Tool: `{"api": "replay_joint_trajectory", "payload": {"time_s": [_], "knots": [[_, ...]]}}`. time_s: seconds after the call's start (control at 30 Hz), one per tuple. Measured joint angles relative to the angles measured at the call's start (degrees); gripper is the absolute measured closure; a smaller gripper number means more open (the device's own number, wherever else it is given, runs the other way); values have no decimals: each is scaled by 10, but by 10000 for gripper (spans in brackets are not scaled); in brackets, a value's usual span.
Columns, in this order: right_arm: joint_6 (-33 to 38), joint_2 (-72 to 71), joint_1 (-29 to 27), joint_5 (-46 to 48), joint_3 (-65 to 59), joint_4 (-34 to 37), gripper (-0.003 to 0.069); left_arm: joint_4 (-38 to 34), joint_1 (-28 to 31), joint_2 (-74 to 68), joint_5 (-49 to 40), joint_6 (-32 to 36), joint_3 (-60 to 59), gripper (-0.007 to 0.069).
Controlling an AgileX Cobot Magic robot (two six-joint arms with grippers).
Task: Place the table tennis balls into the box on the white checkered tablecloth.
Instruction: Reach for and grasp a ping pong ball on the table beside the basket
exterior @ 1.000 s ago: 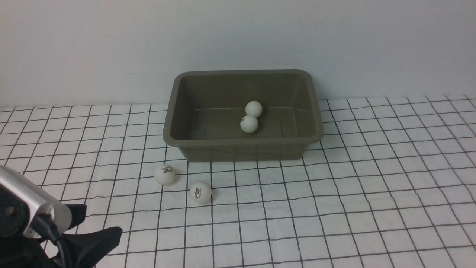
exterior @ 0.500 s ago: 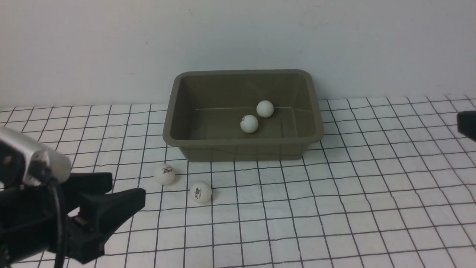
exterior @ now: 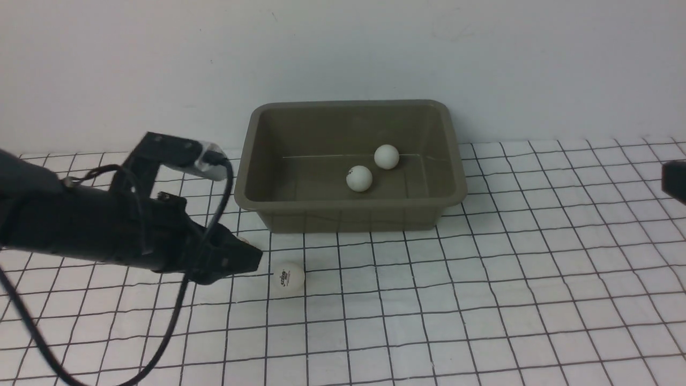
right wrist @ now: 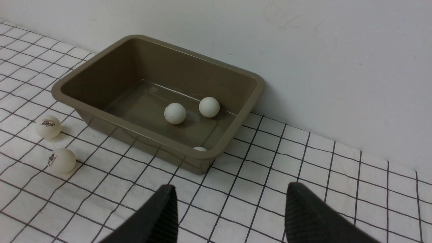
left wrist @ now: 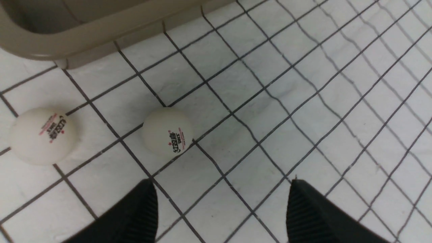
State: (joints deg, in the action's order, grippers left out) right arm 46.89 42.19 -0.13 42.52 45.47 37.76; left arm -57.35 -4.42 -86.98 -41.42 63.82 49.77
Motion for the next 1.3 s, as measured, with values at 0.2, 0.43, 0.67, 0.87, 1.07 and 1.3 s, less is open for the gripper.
{"api": "replay_joint_trajectory", "payload": {"time_s": [0.2,0.43,0.67,0.87,1.07,1.3], "knots": [[7,0,0,-3,0,7,261,9,-49,-62,69,1,20,164],[8,0,0,-3,-1,8,261,5,-83,-98,146,1,24,164],[9,0,0,-9,-1,9,261,-3,-126,-152,222,1,31,164],[9,-1,0,-9,-1,9,261,-13,-142,-180,248,1,42,174],[9,-1,0,-10,-1,9,262,-23,-143,-205,277,10,49,272],[9,-2,0,-12,-1,10,267,-62,-160,-131,232,55,49,272]]}}
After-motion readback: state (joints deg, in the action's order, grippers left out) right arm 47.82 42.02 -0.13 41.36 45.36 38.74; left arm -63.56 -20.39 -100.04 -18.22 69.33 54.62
